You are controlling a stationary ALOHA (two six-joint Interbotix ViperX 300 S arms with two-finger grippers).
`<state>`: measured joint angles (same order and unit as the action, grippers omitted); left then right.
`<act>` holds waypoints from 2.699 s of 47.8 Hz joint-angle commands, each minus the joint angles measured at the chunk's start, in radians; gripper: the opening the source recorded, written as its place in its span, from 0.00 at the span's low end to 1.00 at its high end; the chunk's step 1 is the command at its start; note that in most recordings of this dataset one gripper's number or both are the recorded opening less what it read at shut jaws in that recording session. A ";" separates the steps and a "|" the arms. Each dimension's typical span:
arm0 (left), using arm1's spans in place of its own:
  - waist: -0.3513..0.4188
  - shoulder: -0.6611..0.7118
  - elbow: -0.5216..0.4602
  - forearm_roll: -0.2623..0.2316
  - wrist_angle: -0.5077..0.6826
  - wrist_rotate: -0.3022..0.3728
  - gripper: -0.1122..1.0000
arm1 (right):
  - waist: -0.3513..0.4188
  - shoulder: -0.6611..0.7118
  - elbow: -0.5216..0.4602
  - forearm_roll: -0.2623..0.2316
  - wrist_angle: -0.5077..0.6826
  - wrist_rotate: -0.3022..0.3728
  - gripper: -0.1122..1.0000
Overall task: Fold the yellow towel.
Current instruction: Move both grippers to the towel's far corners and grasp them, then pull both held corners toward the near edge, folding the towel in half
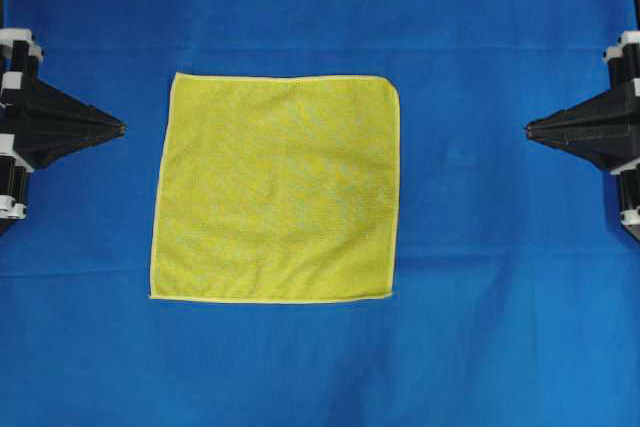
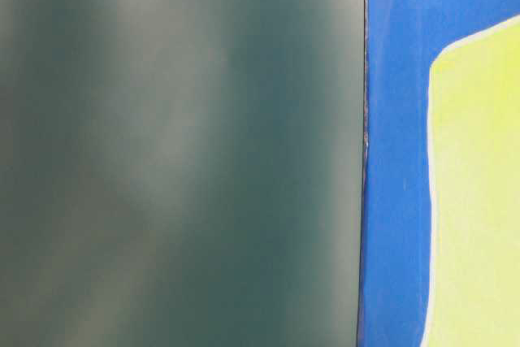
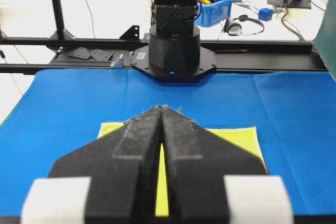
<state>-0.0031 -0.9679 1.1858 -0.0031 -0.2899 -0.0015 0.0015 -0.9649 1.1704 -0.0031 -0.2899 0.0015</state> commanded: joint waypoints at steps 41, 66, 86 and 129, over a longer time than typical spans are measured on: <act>0.351 0.673 -0.029 -0.032 -0.060 -0.018 0.70 | -0.371 0.842 -0.362 0.031 0.250 0.043 0.49; 0.449 0.899 -0.052 -0.032 -0.141 -0.018 0.75 | -0.413 1.100 -0.439 0.020 0.216 0.041 0.61; 0.462 0.936 -0.051 -0.032 -0.100 -0.021 0.24 | -0.414 1.117 -0.436 0.018 0.210 0.038 0.13; 0.390 0.707 -0.067 -0.032 0.098 -0.008 0.11 | -0.385 0.966 -0.405 0.043 0.275 0.052 0.12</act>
<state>0.4050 -0.2439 1.1275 -0.0353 -0.1902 -0.0061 -0.3912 0.0276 0.7701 0.0337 -0.0153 0.0537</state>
